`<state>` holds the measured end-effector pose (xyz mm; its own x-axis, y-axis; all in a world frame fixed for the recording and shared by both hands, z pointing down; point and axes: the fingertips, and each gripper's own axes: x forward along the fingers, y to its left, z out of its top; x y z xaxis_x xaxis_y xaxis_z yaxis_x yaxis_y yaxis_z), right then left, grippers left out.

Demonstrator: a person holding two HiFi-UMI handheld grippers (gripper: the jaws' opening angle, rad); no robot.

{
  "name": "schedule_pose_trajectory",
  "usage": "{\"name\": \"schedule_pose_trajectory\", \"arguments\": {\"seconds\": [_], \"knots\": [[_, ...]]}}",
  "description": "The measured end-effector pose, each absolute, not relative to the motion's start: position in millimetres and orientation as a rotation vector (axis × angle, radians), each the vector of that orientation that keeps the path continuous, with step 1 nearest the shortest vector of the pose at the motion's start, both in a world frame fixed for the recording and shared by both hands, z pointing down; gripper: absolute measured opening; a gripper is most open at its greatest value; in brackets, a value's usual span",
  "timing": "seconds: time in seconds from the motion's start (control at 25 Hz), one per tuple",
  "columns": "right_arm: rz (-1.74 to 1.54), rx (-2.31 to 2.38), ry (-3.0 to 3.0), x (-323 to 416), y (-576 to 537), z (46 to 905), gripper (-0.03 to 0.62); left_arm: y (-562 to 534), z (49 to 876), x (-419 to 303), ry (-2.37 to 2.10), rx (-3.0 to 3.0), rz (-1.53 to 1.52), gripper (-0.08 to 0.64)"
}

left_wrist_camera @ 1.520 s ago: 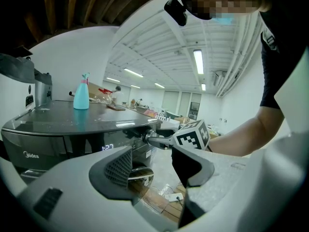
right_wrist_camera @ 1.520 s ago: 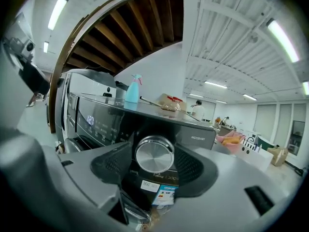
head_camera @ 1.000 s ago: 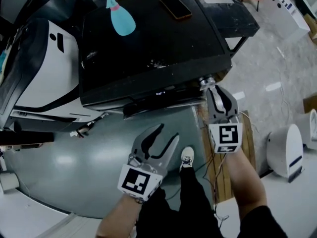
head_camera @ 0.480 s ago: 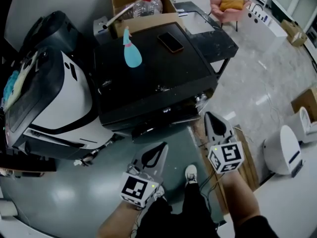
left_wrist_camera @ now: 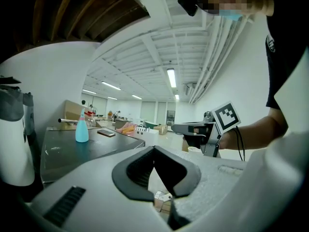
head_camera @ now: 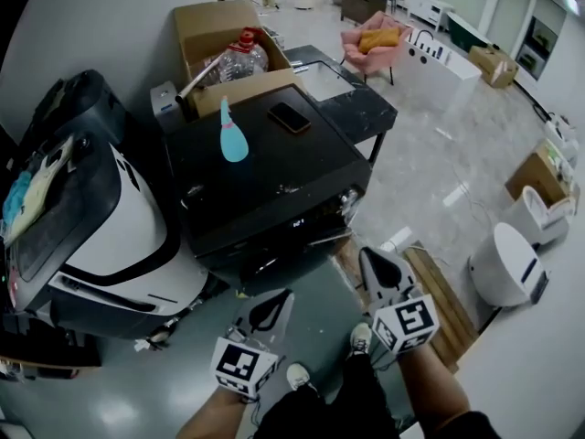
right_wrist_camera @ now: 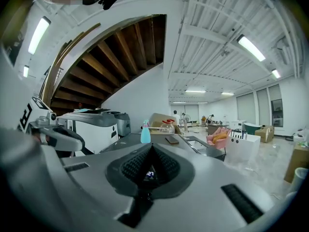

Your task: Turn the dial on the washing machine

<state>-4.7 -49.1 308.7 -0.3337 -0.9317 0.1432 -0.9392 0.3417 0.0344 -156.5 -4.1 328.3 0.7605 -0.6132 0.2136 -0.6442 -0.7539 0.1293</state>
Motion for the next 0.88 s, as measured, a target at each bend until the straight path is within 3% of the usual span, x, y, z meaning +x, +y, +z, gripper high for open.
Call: {"name": "schedule_pose_trajectory", "arguments": {"seconds": [0.48, 0.88], "knots": [[0.153, 1.711, -2.433, 5, 14, 309, -0.003, 36, 328, -134, -0.948, 2.776, 0.227, 0.005], [0.140, 1.559, -2.567, 46, 75, 304, -0.003, 99, 314, -69, -1.094, 2.741, 0.218, 0.005]]}}
